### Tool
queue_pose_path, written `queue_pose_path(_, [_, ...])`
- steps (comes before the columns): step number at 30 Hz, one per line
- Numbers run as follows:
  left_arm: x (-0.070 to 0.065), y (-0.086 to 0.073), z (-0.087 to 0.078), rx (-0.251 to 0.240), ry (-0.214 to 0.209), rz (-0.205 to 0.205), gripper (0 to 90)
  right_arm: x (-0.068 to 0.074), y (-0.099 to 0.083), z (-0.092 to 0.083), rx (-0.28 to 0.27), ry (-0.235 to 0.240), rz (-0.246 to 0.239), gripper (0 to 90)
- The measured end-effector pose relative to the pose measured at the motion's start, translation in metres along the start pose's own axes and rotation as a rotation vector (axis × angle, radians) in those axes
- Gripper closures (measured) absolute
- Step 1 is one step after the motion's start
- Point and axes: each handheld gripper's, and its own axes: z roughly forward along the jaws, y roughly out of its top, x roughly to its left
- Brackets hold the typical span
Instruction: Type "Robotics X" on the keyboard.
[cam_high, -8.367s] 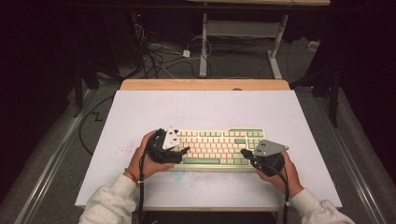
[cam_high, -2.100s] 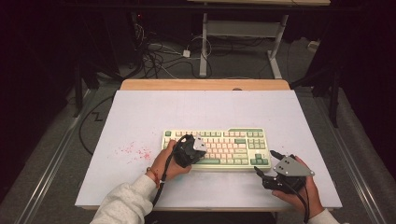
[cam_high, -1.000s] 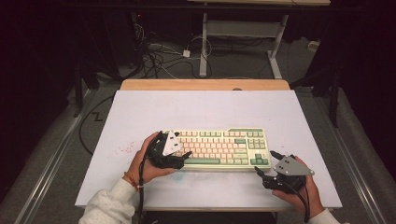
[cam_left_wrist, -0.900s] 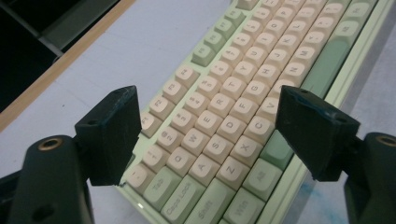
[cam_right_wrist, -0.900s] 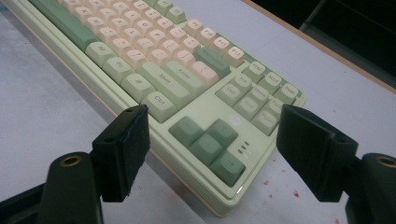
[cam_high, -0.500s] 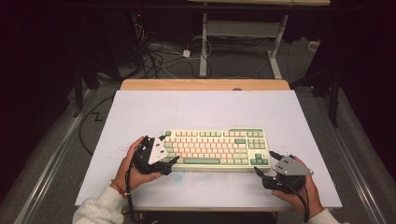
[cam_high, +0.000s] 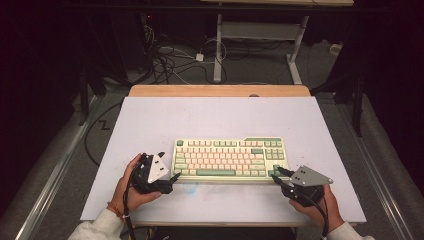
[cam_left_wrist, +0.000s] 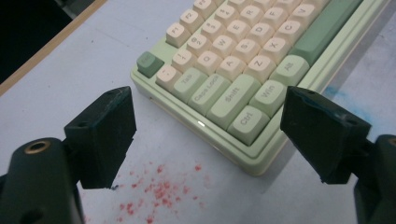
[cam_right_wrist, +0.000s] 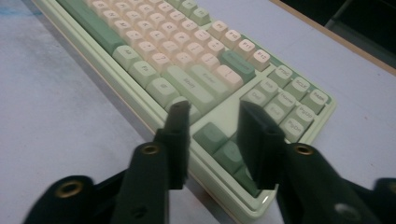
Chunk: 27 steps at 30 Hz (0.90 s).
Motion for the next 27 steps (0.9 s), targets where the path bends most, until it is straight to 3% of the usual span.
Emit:
queue_pose_path(3, [-0.001,-0.005,-0.002,0.007,0.002,-0.008,17.3,-0.002,0.006,0.002,0.006,0.027,-0.018,83.2])
queue_pose_path(7, [-0.002,-0.010,-0.004,0.014,-0.004,-0.016,18.2,-0.004,0.014,0.012,0.019,0.088,0.007,89.9])
queue_pose_path(16, [-0.004,-0.020,-0.007,0.032,-0.017,-0.042,17.6,0.000,0.040,0.037,0.036,0.118,-0.024,90.0])
queue_pose_path(27, [-0.006,-0.023,-0.007,0.042,-0.029,-0.047,17.6,0.007,0.076,0.085,0.048,0.166,-0.074,90.0])
